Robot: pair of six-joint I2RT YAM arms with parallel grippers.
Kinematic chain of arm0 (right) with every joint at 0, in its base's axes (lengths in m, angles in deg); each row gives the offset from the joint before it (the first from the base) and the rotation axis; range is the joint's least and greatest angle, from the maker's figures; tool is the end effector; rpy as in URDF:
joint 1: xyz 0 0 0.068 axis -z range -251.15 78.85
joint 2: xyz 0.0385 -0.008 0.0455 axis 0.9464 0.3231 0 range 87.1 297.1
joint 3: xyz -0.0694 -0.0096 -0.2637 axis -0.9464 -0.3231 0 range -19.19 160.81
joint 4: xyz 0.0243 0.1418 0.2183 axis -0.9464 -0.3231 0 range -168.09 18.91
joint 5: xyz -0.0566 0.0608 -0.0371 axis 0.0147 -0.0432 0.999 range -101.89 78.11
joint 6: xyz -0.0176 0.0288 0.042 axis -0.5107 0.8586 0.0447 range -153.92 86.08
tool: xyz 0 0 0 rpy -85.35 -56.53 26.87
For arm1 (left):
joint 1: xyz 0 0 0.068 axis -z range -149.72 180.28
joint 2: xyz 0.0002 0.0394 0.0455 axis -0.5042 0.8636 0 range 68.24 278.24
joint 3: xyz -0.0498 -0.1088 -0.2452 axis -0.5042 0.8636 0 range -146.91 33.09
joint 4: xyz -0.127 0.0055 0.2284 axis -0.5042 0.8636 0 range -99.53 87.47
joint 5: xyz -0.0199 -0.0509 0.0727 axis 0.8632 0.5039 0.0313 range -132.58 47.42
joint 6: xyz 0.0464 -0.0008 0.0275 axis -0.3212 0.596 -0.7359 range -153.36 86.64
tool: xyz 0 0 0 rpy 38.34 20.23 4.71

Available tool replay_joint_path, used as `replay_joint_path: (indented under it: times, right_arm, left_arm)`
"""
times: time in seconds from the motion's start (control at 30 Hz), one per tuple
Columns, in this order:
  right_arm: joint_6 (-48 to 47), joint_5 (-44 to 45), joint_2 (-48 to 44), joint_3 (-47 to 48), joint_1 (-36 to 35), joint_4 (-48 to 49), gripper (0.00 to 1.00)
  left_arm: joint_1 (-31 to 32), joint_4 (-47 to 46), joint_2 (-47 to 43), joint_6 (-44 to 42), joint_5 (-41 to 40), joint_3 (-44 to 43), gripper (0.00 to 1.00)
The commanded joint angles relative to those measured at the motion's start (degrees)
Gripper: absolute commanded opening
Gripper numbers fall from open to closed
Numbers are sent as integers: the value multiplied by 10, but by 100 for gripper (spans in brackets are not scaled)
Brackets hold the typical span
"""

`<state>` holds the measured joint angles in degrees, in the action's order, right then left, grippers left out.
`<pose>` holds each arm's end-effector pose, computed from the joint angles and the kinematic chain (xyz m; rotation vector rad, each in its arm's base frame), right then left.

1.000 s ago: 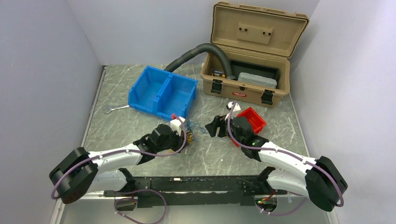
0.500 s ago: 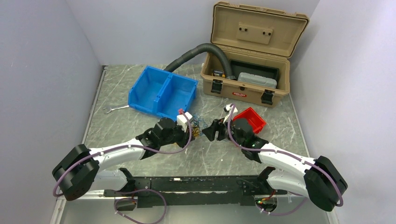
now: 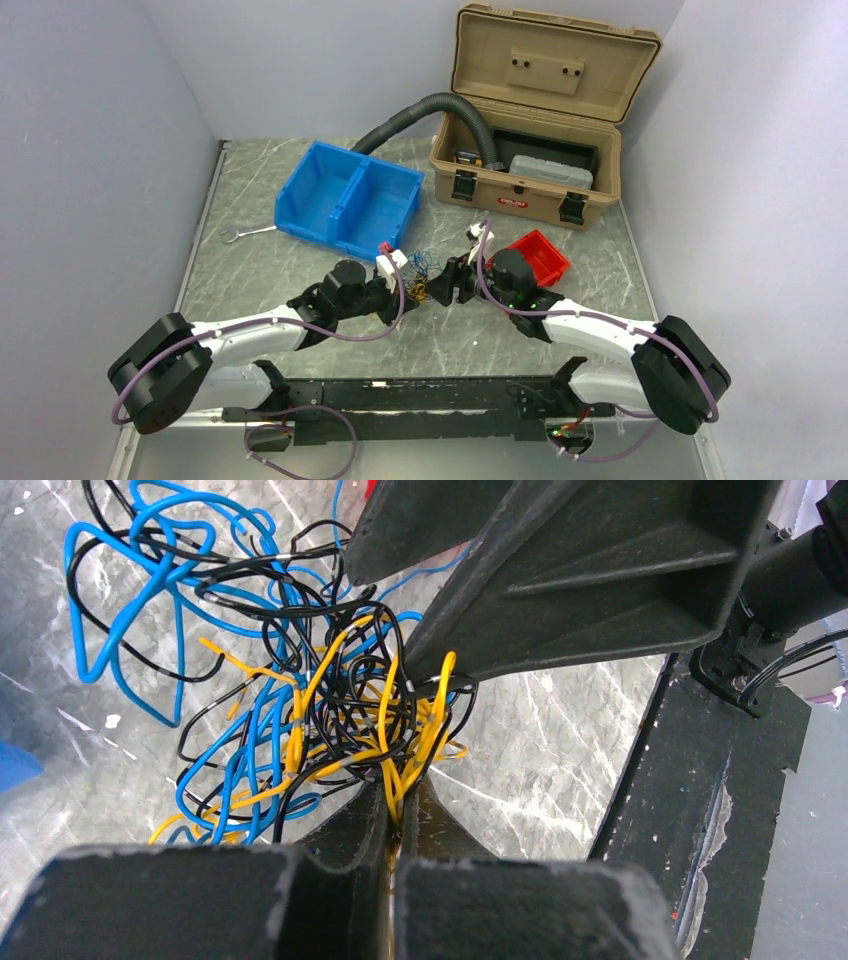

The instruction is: Untangle the cables

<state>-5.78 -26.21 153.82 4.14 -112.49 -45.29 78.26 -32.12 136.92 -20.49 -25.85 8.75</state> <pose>0.1732 0.1640 0.1986 -0.4131 1.9684 1.0422 0.1540 -0.1864 0.1911 0.8151 1.8978 -0.9659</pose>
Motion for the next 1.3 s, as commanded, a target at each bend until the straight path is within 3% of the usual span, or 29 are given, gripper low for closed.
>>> replay_joint_path:
  times: [0.0,0.17,0.3,0.33,0.43,0.63,0.73,0.9,1.03,1.13,1.27]
  right_arm:
    - [6,-47,18,29,-1,54,62]
    - [23,-71,37,31,0,87,51]
    - [22,-97,49,43,-3,91,41]
    - [21,-100,50,46,-3,90,35]
    - [19,-88,51,58,-6,67,0]
    - [16,-29,31,62,-5,18,0]
    - [15,-5,24,62,-6,-2,0]
    - [21,50,27,69,-6,-50,0]
    - [44,181,38,86,-6,-130,0]
    - [75,275,59,107,-7,-209,0]
    - [83,294,80,125,-7,-247,0]
  left_arm:
    - [1,-39,-12,-11,23,-11,0]
    - [1,-36,-14,-12,28,-13,0]
    - [1,-29,-17,-14,26,-14,8]
    - [2,-29,-19,-15,25,-14,12]
    - [1,-25,-24,-14,16,-14,27]
    - [1,-21,-57,-3,-31,1,53]
    - [0,-30,-83,3,-70,19,62]
    - [-8,-22,-99,14,-98,25,66]
    - [-30,11,-112,43,-161,25,66]
    - [-77,19,-128,71,-159,42,63]
    - [-111,58,-130,94,-154,40,60]
